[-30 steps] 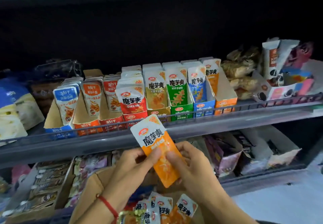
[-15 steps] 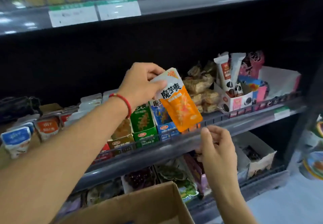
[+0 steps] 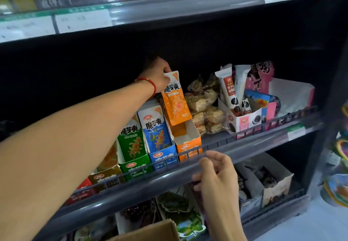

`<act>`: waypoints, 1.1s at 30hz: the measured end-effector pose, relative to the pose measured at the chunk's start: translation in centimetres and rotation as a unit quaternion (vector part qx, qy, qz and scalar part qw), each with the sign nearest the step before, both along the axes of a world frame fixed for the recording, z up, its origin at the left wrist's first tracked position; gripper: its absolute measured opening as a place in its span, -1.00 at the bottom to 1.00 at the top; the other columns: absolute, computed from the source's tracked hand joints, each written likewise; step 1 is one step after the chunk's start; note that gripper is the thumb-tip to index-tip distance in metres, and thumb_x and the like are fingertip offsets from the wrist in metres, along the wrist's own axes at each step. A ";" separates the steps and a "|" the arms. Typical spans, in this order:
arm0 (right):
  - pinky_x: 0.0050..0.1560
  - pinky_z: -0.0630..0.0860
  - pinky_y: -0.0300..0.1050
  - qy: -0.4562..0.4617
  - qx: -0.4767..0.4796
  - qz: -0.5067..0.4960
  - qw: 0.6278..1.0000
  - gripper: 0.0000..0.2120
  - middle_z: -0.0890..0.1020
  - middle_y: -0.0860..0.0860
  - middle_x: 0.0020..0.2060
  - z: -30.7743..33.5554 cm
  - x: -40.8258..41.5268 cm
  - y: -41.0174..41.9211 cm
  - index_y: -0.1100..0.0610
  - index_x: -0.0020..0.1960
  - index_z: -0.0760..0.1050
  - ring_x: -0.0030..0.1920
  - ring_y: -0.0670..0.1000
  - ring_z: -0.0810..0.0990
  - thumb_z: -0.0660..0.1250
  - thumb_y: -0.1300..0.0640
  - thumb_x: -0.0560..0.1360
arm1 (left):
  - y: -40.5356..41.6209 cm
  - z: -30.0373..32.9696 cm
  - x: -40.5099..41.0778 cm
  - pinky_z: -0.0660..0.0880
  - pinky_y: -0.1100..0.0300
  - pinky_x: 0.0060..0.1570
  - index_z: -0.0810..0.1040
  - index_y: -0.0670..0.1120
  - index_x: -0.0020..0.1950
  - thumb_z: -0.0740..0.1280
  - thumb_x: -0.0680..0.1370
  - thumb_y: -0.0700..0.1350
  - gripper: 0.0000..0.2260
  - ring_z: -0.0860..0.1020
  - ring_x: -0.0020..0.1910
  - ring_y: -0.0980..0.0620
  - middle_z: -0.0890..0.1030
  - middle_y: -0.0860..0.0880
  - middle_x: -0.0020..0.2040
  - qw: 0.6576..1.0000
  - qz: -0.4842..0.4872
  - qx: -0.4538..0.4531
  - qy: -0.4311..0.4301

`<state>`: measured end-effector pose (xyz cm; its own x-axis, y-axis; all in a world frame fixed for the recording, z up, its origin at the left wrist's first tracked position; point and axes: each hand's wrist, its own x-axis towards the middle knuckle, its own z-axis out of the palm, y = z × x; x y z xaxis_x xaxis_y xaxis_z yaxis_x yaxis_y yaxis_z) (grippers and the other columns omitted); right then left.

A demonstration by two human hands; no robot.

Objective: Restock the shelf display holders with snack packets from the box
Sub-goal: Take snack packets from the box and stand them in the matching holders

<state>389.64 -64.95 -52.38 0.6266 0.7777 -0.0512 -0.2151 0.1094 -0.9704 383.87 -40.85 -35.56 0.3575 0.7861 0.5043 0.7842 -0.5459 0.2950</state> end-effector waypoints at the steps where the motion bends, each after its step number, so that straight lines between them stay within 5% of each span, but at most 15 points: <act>1: -0.14 0.64 0.14 -0.001 0.000 0.000 1.000 -0.87 0.66 0.02 -0.17 0.0 0.0 0.1 -0.03 0.04 0.52 -0.37 -0.09 0.64 0.29 0.20 0.62 | 0.2 -0.1 0.1 0.40 0.28 -0.26 0.63 -0.02 0.11 0.39 0.55 -0.21 -0.83 0.59 0.04 0.01 0.62 -0.04 0.10 1.000 0.004 0.006 0.007; 7: -0.08 0.66 0.17 -0.001 0.006 0.002 1.000 -0.84 0.66 0.01 -0.12 0.2 0.6 -0.1 -0.03 0.05 0.53 -0.36 -0.09 0.65 0.29 0.23 0.61 | 0.0 -0.9 -0.3 0.53 0.09 -0.02 0.60 0.05 0.00 0.37 0.56 -0.20 -0.86 0.57 0.08 -0.02 0.62 -0.04 0.06 0.997 -0.028 0.020 0.069; 12: -0.16 0.65 0.08 -0.010 0.001 0.022 1.000 -0.84 0.66 0.00 -0.13 0.1 0.5 -0.3 -0.03 0.05 0.53 -0.36 -0.09 0.64 0.29 0.23 0.62 | 0.0 -2.1 -1.0 0.44 0.09 0.02 0.51 0.14 -0.15 0.42 0.52 -0.18 -0.78 0.55 0.04 -0.02 0.60 -0.04 0.03 0.988 -0.016 0.001 0.152; 20: -0.18 0.62 0.02 -0.024 -0.003 0.041 0.999 -0.85 0.66 0.04 -0.14 0.0 0.2 -0.2 -0.02 0.05 0.54 -0.39 -0.11 0.62 0.31 0.23 0.62 | 0.4 -3.6 -0.7 0.48 0.12 0.00 0.52 0.14 -0.24 0.57 0.42 -0.13 -0.73 0.54 0.02 0.02 0.60 0.00 0.01 0.987 -0.007 -0.029 0.160; 24: -0.18 0.63 0.01 -0.069 -0.013 0.051 0.996 -0.86 0.67 -0.01 -0.17 -0.1 0.0 -0.4 -0.02 0.03 0.55 -0.34 -0.09 0.64 0.30 0.21 0.62 | -0.1 -2.9 -1.5 0.44 0.06 0.29 0.59 0.09 -0.15 0.53 0.47 -0.13 -0.83 0.57 -0.04 0.09 0.64 0.03 -0.05 0.993 -0.017 -0.017 0.112; 26: -0.10 0.65 0.07 -0.129 -0.031 0.071 0.989 -0.85 0.68 -0.02 -0.21 -0.5 -0.3 -0.4 -0.05 0.01 0.55 -0.27 -0.07 0.66 0.29 0.19 0.61 | -2.2 -2.2 -2.7 0.45 0.26 0.13 0.64 0.03 -0.01 0.50 0.51 -0.12 -0.89 0.57 -0.14 0.17 0.68 0.04 -0.07 0.995 -0.039 -0.012 0.090; 28: -0.07 0.64 0.03 -0.222 -0.045 0.113 0.967 -0.87 0.67 -0.06 -0.23 -1.1 -0.9 -0.5 -0.06 0.01 0.54 -0.23 -0.06 0.67 0.30 0.16 0.61 | -6.0 -2.0 -4.9 0.51 0.36 -0.10 0.66 0.01 0.06 0.46 0.52 -0.12 -0.87 0.59 -0.19 0.21 0.69 0.07 -0.09 0.997 -0.057 -0.002 0.059; 30: -0.12 0.57 -0.18 -0.335 -0.067 0.184 0.922 -0.91 0.66 -0.11 -0.20 -1.7 -1.8 -0.5 -0.04 0.06 0.53 -0.17 -0.06 0.64 0.28 0.12 0.62 | -10.9 -3.0 -8.5 0.55 0.37 -0.11 0.67 0.02 0.08 0.43 0.54 -0.12 -0.86 0.62 -0.16 0.18 0.69 0.10 -0.09 0.995 -0.087 -0.007 0.045; 33: 0.04 0.57 -0.02 -0.469 -0.097 0.299 0.825 -0.87 0.69 -0.01 -0.03 -2.9 -4.0 -0.2 -0.02 0.14 0.51 0.02 0.10 0.63 0.26 0.06 0.61 | -18.1 -7.2 -15.2 0.51 0.44 -0.03 0.67 0.10 0.09 0.43 0.55 -0.08 -0.86 0.63 -0.07 0.25 0.69 0.19 -0.06 0.986 -0.120 -0.103 0.058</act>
<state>385.65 -65.12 -55.24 -0.0315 0.9964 0.0791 0.6817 0.0793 -0.7274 368.69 -58.93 -42.73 0.5915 0.7531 0.2880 0.6750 -0.6579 0.3339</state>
